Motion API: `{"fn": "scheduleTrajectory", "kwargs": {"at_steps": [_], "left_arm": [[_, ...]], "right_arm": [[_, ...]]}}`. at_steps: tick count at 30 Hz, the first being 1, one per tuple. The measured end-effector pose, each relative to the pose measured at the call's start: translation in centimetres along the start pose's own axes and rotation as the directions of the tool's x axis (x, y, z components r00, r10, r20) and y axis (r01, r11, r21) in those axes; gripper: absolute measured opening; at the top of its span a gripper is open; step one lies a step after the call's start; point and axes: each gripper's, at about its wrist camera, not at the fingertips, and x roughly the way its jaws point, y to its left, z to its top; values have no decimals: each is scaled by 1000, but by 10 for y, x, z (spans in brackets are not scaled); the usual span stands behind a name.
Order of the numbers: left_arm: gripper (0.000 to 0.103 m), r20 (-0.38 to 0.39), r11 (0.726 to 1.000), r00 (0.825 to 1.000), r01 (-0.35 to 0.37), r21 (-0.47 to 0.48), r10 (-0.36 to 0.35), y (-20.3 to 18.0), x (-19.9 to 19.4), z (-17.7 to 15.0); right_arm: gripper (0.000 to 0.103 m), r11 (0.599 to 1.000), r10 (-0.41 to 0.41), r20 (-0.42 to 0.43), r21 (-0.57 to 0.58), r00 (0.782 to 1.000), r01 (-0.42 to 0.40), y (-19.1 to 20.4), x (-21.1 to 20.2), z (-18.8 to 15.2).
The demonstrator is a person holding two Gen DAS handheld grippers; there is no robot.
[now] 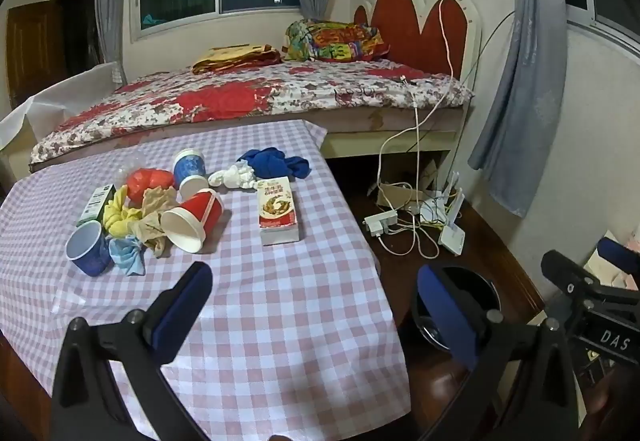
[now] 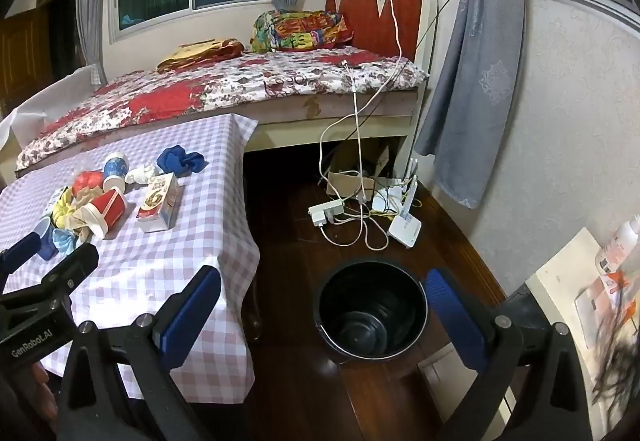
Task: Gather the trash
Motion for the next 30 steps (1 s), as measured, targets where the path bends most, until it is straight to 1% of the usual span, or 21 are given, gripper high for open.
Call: {"fn": "scheduleTrajectory", "kwargs": {"at_steps": [7,30], "left_arm": [[103,3,1000,1000,-10,1,10,1,-3,0],[103,-8,1000,1000,-13,8,13,3,-2,1]], "right_arm": [[103,1000,3,-1,3,1000,-3,0,0,0],[103,1000,1,2,0,1000,-1,0,-1,1]]}}
